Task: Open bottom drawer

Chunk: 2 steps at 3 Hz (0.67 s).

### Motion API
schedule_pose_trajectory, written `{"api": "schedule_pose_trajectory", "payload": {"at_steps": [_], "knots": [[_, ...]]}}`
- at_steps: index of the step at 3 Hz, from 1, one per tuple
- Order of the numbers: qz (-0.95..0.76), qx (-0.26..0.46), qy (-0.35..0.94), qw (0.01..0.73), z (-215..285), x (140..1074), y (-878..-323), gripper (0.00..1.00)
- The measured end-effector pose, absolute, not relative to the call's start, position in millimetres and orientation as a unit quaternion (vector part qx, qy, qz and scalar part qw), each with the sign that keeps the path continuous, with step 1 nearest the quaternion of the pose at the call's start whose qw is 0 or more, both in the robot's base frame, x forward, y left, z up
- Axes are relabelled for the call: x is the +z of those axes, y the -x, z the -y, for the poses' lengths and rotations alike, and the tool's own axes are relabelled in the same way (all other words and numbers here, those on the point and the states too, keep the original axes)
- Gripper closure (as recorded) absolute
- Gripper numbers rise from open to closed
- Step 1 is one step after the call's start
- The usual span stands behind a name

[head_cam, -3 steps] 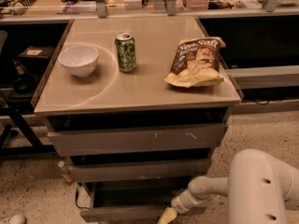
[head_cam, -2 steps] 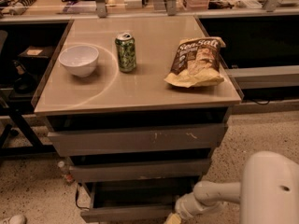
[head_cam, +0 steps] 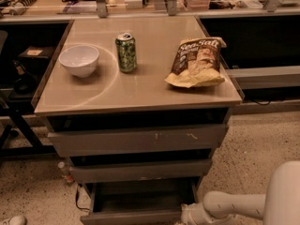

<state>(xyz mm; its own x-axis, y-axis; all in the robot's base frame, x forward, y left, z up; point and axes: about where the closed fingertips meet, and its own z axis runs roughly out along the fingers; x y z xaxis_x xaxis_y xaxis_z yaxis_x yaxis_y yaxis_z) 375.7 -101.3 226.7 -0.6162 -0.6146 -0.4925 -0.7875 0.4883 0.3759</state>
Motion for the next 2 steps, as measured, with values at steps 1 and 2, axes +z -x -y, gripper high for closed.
{"api": "schedule_pose_trajectory", "payload": {"at_steps": [1, 2], "knots": [[-0.85, 0.293, 0.412, 0.148, 101, 227, -376, 0.0], [-0.843, 0.288, 0.423, 0.166, 95, 230, -404, 0.0]]}}
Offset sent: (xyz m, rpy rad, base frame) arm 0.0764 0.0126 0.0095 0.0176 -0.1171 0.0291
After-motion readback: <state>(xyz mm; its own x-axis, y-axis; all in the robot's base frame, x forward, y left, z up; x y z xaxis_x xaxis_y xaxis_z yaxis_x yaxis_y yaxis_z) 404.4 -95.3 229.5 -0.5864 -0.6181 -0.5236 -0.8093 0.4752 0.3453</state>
